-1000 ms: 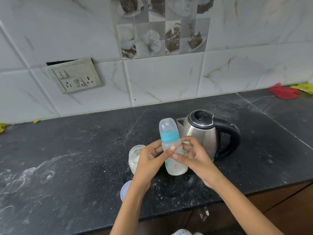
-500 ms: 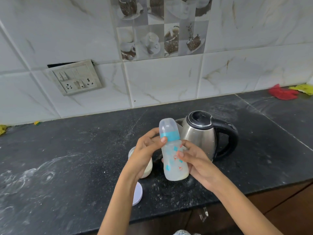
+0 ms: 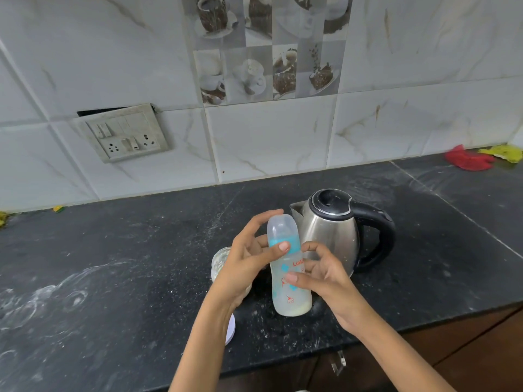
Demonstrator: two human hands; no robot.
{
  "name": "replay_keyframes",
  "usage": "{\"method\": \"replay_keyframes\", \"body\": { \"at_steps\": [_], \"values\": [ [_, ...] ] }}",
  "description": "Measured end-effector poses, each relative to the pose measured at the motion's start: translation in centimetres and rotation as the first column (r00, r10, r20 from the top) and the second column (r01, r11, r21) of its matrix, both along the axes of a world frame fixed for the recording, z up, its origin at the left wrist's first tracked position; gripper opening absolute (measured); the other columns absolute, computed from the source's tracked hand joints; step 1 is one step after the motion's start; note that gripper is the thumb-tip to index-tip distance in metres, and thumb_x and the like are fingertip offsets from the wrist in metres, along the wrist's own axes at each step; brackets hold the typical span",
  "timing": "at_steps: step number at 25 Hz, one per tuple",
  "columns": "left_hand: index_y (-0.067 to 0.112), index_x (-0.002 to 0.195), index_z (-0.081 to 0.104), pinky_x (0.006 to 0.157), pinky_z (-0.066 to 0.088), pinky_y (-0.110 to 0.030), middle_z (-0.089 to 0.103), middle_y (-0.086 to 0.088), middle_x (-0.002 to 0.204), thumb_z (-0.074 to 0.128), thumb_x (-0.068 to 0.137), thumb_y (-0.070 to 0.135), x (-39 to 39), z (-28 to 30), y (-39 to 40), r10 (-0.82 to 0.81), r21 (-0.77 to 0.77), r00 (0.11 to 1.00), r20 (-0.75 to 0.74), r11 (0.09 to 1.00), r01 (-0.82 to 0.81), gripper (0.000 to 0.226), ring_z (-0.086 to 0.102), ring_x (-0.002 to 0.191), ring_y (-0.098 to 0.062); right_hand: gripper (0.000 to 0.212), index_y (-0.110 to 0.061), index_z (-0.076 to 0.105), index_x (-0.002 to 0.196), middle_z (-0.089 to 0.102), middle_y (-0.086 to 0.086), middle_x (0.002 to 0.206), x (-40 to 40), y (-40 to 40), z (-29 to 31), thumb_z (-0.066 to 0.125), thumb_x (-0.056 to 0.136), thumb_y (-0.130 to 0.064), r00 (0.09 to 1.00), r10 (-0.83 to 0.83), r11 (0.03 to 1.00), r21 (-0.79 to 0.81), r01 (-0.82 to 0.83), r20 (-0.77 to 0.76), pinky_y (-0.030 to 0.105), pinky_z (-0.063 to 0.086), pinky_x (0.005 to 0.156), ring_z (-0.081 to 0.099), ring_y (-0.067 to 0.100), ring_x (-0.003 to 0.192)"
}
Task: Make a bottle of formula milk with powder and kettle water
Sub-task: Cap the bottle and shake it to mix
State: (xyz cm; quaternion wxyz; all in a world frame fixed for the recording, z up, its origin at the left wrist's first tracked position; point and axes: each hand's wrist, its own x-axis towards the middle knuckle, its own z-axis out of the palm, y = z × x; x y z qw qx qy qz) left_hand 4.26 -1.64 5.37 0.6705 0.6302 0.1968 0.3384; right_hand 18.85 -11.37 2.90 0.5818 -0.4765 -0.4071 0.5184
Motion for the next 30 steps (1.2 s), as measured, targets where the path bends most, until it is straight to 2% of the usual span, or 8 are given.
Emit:
{"method": "replay_keyframes", "body": {
  "at_steps": [3,6,9,11,15,20,26,30],
  "values": [
    [0.025,0.137,0.043,0.094,0.052,-0.040,0.065,-0.015,0.120,0.059,0.091,0.012,0.0,0.4,0.1,-0.088,-0.009,0.995,-0.038,0.996,0.087,0.051,0.061,0.113,-0.035,0.055,-0.011,0.048,0.112,0.077,0.007,0.092,0.0,-0.1,0.3,0.080,0.068,-0.004,0.999,-0.029,0.999,-0.040,0.028,-0.023,0.025,0.058,0.073,0.073,0.016,0.088],
    [0.030,0.132,0.048,0.087,0.054,-0.027,0.072,0.004,0.106,0.065,0.086,0.022,0.6,0.6,-0.8,0.205,0.248,0.965,-0.166,0.955,-0.160,0.049,0.067,0.101,-0.011,0.063,-0.017,0.046,0.114,0.076,0.007,0.101,0.2,0.1,0.3,0.083,0.063,-0.022,0.951,-0.184,0.982,0.009,0.187,0.247,0.029,0.059,0.078,0.073,0.014,0.090],
    [0.044,0.115,0.050,0.091,0.051,-0.040,0.071,0.015,0.087,0.075,0.071,0.048,2.0,0.3,-2.4,0.551,0.470,0.798,-0.245,0.787,-0.399,0.051,0.068,0.086,-0.004,0.072,-0.031,0.042,0.122,0.072,-0.010,0.110,0.1,0.2,0.0,0.078,0.064,-0.053,0.696,-0.252,0.967,0.140,0.215,0.672,0.038,0.059,0.080,0.071,0.010,0.096],
    [0.045,0.111,0.048,0.096,0.044,-0.052,0.070,0.017,0.081,0.073,0.071,0.051,2.6,0.0,-2.5,0.609,0.543,0.747,-0.266,0.735,-0.406,0.047,0.067,0.078,-0.003,0.074,-0.035,0.036,0.125,0.072,-0.011,0.111,-0.1,0.3,-0.3,0.069,0.064,-0.061,0.609,-0.280,0.958,0.176,0.225,0.742,0.043,0.059,0.078,0.071,0.013,0.096],
    [0.030,0.120,0.051,0.083,0.056,-0.050,0.075,0.003,0.093,0.074,0.078,0.028,1.3,0.0,-0.7,0.287,0.259,0.945,-0.157,0.935,-0.241,0.048,0.071,0.088,-0.014,0.075,-0.035,0.037,0.124,0.075,-0.002,0.108,0.6,0.2,-0.2,0.083,0.065,-0.045,0.811,-0.206,0.978,0.103,0.180,0.547,0.041,0.058,0.086,0.072,0.012,0.094],
    [0.028,0.143,0.033,0.109,0.039,-0.039,0.072,0.009,0.110,0.060,0.087,0.033,0.1,-2.0,-0.7,0.060,0.115,0.973,-0.221,0.993,-0.035,0.062,0.062,0.112,-0.009,0.060,-0.021,0.050,0.123,0.077,-0.001,0.101,1.1,0.8,1.3,0.078,0.071,-0.010,0.979,-0.162,0.985,-0.034,0.167,0.120,0.024,0.058,0.073,0.072,0.013,0.094],
    [0.022,0.112,0.068,0.097,0.050,-0.044,0.073,0.005,0.106,0.082,0.069,0.028,0.7,-3.2,-1.2,0.116,0.230,0.957,-0.265,0.972,-0.054,0.046,0.067,0.103,-0.013,0.058,-0.020,0.062,0.108,0.073,-0.003,0.099,1.2,1.5,1.8,0.090,0.057,-0.018,0.901,-0.277,0.948,-0.060,0.314,0.333,0.023,0.058,0.079,0.070,0.005,0.092],
    [0.010,0.105,0.072,0.090,0.051,-0.033,0.074,-0.009,0.103,0.075,0.074,0.027,0.7,-3.5,-1.5,0.074,0.019,0.984,-0.165,0.997,-0.071,0.035,0.068,0.100,-0.021,0.052,-0.018,0.060,0.115,0.072,-0.001,0.111,1.8,1.6,3.0,0.081,0.069,-0.030,0.937,-0.114,0.982,-0.105,0.157,0.331,0.019,0.053,0.084,0.067,0.003,0.100]
  ]
}}
